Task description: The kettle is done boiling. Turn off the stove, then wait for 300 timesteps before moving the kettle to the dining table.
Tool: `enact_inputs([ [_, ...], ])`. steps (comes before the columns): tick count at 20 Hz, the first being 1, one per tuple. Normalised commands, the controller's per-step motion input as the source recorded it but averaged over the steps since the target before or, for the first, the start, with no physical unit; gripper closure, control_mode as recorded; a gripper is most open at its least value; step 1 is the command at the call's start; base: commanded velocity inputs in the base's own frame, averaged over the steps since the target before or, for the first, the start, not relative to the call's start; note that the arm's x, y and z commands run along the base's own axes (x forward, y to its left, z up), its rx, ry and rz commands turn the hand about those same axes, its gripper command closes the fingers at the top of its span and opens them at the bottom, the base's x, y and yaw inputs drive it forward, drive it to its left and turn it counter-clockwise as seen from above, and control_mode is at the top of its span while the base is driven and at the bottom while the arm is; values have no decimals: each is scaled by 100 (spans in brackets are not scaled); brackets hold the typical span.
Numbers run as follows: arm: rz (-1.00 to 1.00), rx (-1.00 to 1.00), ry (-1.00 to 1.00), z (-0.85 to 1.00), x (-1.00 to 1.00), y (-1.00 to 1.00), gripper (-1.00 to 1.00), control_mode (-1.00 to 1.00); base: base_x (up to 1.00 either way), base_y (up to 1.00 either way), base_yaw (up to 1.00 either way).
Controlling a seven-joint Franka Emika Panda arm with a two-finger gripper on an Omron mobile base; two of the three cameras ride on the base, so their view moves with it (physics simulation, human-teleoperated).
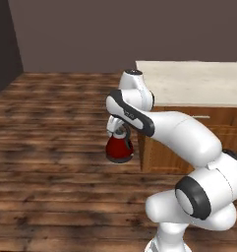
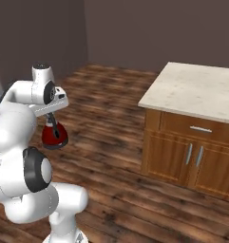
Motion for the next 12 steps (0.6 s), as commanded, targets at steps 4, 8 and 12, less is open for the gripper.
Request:
enact_inputs([
  [4, 0, 0, 0, 0, 0, 0, 100, 100, 24, -45, -27],
  [8, 0, 0, 0, 0, 0, 0, 100, 100, 34, -47, -26],
  [12, 0, 0, 0, 0, 0, 0, 100, 100, 46, -44, -21],
])
